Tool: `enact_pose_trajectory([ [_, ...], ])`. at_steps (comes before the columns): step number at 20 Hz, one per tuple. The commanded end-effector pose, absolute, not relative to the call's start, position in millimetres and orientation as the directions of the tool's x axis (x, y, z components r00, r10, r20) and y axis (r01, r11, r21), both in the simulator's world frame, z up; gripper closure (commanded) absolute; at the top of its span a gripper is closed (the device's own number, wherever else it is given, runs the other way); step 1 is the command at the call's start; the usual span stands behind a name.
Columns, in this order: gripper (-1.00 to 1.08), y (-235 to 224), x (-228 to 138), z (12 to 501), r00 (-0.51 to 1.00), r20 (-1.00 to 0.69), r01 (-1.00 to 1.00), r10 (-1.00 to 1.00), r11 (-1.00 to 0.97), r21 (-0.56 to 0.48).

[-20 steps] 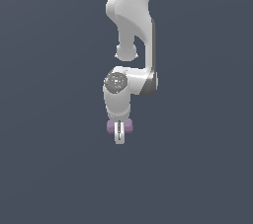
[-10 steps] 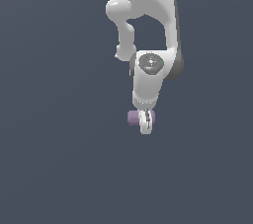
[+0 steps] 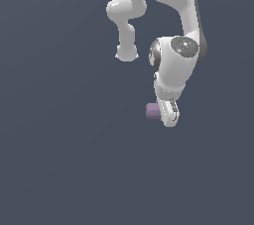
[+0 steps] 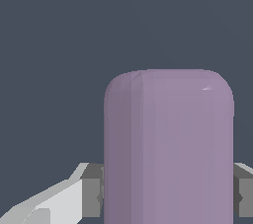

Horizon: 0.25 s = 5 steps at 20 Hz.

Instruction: Pick up the object and move it to a goal position.

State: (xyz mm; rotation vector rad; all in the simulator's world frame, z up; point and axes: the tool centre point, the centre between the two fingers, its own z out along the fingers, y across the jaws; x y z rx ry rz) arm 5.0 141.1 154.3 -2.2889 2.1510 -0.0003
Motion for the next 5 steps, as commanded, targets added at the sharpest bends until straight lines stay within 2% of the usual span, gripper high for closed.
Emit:
enact_pose_trajectory([
  [1,1.08,150.1,3.9,159.9,0.06,0.0,-0.998,-0.998,-0.06,0.0],
  [5,1.08,155.5,3.7,162.8,0.06,0.0,-0.998,-0.998,-0.06,0.0],
])
